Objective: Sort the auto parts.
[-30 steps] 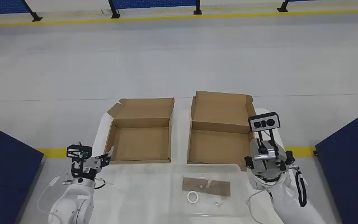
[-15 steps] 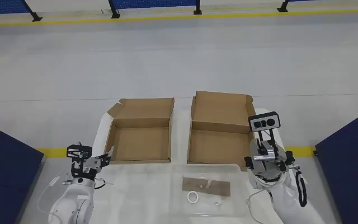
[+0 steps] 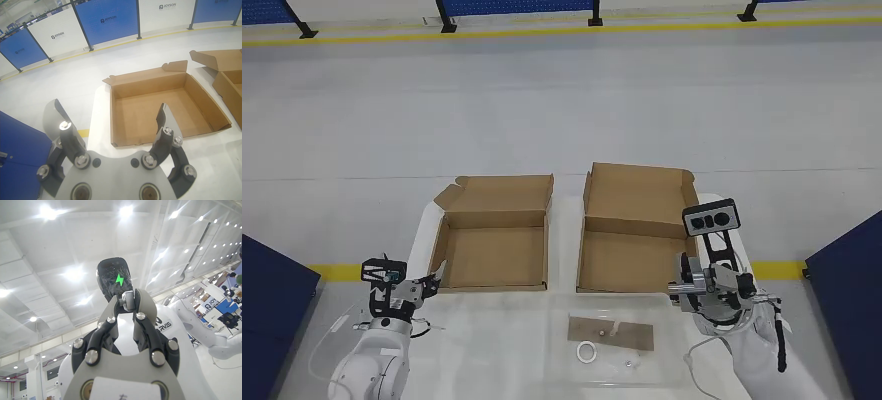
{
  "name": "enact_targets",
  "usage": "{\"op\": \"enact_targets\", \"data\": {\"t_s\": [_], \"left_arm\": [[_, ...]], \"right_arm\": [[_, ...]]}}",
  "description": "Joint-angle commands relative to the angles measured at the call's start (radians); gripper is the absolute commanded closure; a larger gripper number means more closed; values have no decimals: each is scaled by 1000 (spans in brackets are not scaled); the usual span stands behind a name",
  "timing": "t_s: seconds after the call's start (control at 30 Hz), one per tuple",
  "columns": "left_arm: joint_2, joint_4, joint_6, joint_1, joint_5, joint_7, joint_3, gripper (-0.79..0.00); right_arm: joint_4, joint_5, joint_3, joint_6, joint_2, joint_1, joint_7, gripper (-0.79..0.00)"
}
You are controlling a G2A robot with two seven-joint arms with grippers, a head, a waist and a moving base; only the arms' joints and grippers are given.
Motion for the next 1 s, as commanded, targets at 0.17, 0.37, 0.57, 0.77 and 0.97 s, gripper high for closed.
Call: {"op": "enact_targets", "data": {"t_s": [0.17,0.37,0.57,0.77,0.97], "left_arm": [[0,0,0,0,0,0,0,-785],[0,0,0,0,0,0,0,-785],[0,0,0,0,0,0,0,-785],[0,0,0,0,0,0,0,-785],[0,0,0,0,0,0,0,-785]], "right_arm": [[0,0,0,0,0,0,0,0],[-21,-84,19,37,0,-7,-29,0],[-35,-124,58,64,-1,-30,-22,0],[-46,-134,72,73,-6,-55,-16,0],[-43,-175,85,93,-9,-68,-8,0]]}}
